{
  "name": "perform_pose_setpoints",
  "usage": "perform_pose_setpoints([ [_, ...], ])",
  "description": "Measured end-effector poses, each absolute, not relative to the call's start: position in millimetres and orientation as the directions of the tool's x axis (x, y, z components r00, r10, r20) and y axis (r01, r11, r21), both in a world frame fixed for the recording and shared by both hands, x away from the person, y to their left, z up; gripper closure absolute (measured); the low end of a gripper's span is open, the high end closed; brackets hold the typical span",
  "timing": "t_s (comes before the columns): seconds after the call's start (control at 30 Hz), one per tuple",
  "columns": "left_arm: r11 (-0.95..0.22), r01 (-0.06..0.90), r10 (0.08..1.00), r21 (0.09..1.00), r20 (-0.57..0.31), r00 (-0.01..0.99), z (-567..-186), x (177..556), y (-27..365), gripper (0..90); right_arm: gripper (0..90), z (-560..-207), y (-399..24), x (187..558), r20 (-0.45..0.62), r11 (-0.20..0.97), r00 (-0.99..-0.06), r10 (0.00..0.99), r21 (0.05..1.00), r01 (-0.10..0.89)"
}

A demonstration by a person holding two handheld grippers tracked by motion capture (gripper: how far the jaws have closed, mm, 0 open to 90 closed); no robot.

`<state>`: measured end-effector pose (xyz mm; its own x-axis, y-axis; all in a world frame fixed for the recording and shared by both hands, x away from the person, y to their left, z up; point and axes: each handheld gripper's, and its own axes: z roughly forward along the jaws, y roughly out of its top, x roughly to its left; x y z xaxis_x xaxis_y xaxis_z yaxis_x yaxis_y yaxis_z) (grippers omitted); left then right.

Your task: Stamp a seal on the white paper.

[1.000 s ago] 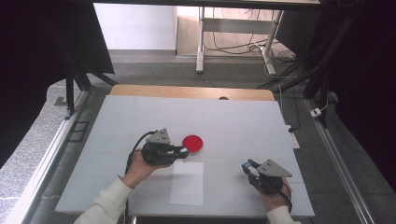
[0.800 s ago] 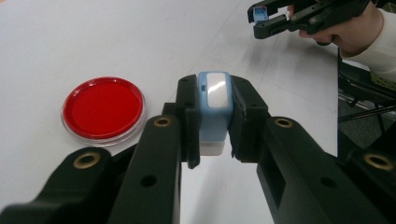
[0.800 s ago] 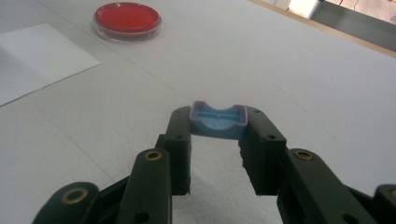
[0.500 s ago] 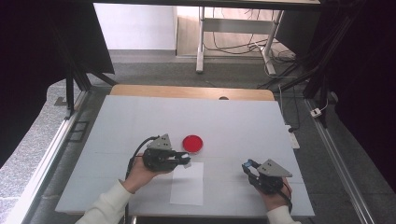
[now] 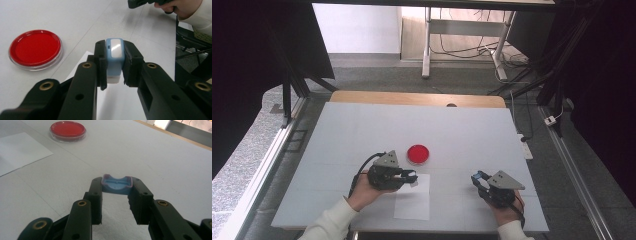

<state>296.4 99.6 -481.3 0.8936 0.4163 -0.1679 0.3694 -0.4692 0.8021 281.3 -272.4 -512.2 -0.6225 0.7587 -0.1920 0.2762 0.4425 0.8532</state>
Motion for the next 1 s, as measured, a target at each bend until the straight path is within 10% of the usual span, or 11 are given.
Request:
perform_pose_setpoints([
  [1.0,-0.519,0.376,0.420,0.767,-0.155,0.894,-509,292,94,74.9,64.8,-513,-272,281,-0.191,0.444,-0.625,0.757,0.852,0.278],
])
